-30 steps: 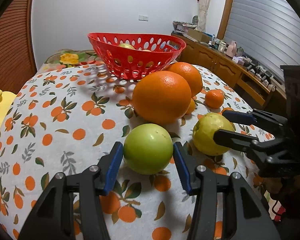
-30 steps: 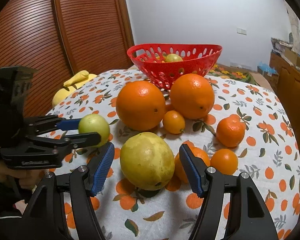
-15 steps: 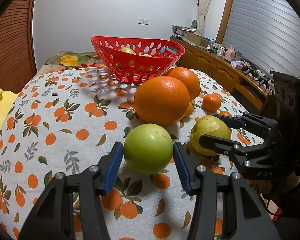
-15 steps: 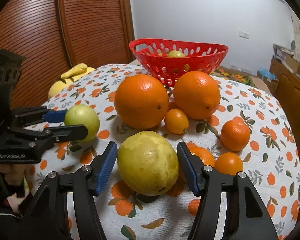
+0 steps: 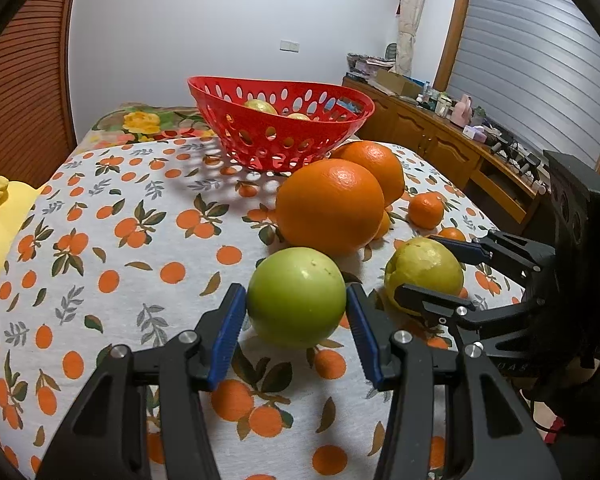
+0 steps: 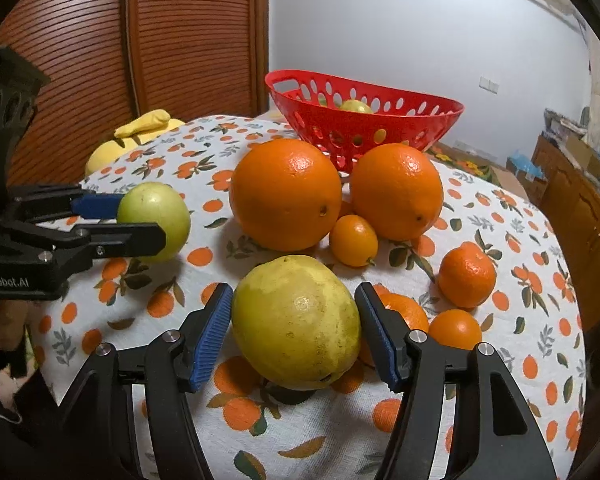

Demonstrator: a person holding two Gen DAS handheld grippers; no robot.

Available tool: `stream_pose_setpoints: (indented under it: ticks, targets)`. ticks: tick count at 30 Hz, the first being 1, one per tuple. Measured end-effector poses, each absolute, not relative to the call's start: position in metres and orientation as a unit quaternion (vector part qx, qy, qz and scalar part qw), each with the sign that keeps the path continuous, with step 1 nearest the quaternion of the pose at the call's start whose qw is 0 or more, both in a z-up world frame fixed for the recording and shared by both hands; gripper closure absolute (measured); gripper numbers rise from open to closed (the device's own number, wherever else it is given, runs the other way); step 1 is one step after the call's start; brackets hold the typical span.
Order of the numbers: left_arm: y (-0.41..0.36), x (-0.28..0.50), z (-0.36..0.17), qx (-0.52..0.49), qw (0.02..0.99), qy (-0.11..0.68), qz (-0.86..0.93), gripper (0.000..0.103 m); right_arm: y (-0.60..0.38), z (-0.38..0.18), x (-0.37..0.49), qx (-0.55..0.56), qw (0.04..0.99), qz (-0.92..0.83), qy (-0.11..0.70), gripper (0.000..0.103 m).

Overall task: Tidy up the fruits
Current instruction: 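Grasp the green apple with the left tool while the right tool lifts its fruit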

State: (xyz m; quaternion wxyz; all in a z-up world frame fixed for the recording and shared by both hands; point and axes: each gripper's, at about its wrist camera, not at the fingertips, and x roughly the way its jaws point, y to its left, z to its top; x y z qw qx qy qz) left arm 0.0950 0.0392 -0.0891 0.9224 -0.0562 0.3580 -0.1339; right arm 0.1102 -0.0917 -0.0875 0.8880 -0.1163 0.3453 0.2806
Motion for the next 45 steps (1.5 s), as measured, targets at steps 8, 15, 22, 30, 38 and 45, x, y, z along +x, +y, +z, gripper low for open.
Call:
stream_pose_setpoints:
  ticks: [8, 15, 22, 30, 38, 45]
  targets:
    - [0.041, 0.094, -0.086, -0.059, 0.924, 0.353, -0.133, 0.053, -0.092, -0.086, 0.107, -0.087, 0.878, 0.31, 0.355, 0.04]
    - [0.044, 0.093, -0.081, -0.062, 0.927, 0.347, -0.13, 0.053, -0.092, -0.083, 0.106, -0.077, 0.875, 0.319, 0.356, 0.04]
    - [0.045, 0.096, -0.071, -0.061, 0.93, 0.338, -0.131, 0.053, -0.095, -0.073, 0.107, -0.071, 0.876, 0.327, 0.349, 0.04]
    - [0.046, 0.106, -0.056, -0.063, 0.936, 0.321, -0.133, 0.053, -0.103, -0.038, 0.117, -0.061, 0.885, 0.334, 0.319, 0.04]
    - [0.046, 0.13, -0.039, -0.062, 0.94, 0.308, -0.135, 0.053, -0.109, -0.007, 0.145, -0.053, 0.893, 0.335, 0.295, 0.04]
    - [0.042, 0.156, -0.024, -0.054, 0.942, 0.3, -0.139, 0.053, -0.112, 0.014, 0.179, -0.059, 0.897, 0.333, 0.283, 0.04]
